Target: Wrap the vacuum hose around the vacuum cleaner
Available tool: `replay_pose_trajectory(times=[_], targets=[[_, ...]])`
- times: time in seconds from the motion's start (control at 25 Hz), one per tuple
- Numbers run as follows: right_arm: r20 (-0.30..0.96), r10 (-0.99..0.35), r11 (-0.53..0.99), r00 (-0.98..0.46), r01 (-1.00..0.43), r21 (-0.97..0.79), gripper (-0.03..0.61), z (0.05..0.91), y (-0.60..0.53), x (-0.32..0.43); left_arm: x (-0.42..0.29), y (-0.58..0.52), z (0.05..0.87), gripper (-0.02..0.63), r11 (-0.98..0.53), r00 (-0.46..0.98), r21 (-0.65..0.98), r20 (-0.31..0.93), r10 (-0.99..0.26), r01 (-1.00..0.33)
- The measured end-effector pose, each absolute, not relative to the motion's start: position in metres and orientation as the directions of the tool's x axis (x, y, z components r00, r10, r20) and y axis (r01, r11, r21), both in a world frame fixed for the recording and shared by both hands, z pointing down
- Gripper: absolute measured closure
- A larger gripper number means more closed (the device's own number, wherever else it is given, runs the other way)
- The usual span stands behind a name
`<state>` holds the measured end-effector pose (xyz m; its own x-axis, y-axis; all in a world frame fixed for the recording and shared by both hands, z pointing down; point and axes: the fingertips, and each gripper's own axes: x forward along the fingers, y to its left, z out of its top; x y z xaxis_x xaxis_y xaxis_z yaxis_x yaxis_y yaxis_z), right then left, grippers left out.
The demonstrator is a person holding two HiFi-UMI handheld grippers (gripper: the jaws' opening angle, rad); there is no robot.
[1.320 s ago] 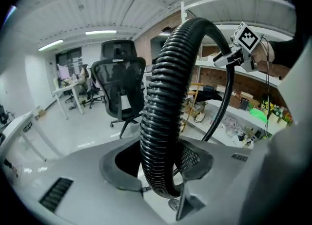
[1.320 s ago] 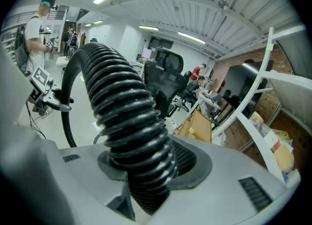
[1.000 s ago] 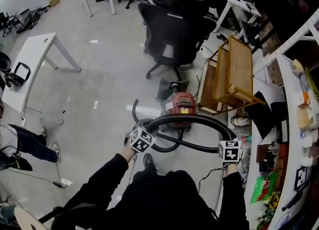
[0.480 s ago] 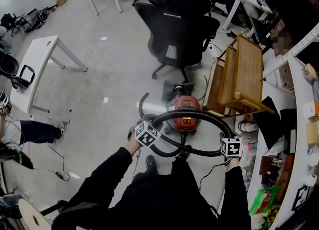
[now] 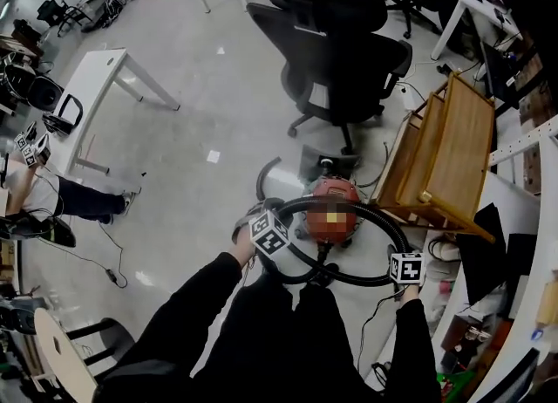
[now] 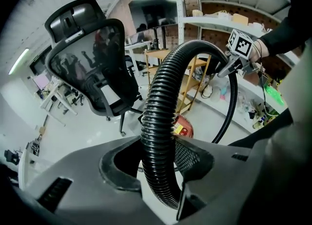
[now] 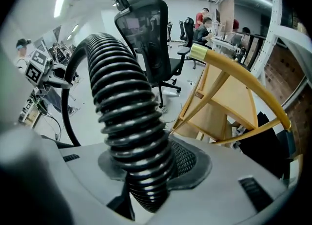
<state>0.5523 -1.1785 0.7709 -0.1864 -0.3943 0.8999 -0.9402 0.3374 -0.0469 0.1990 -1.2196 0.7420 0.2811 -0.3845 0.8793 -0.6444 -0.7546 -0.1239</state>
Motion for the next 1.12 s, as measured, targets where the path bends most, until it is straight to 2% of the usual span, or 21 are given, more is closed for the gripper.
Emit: replay_pose_trajectory(times=[0.24, 0.48, 0.92, 1.12], targets=[[0.904, -0.396, 0.324, -0.159, -0.946, -0.025, 0.400, 0.820, -1.216, 0.553, 0.197, -1.270, 0.802, 0.426, -0.781, 0.258, -0.125, 0.902, -0.346, -0.611], [0.908, -0.410, 0.257, -0.085, -0.966, 0.026, 0.401, 0.906, -1.253, 0.568, 0.211, -1.328, 0.905, 0.426, -0.836, 0.272, -0.090, 0.922, -0.276, -0.541], [0.920, -0.383, 0.212, -0.080, -0.977, 0.003, 0.405, 1.061, -1.313, 0.565, 0.216, -1.412, 1.062, 0.426, -0.814, 0.243, -0.062, 0.939, -0.243, -0.577], [0.908, -0.403, 0.187, -0.115, -0.981, -0.042, 0.407, 1.103, -1.315, 0.564, 0.220, -1.417, 1.097, 0.426, -0.807, 0.284, -0.031, 0.928, -0.243, -0.589]])
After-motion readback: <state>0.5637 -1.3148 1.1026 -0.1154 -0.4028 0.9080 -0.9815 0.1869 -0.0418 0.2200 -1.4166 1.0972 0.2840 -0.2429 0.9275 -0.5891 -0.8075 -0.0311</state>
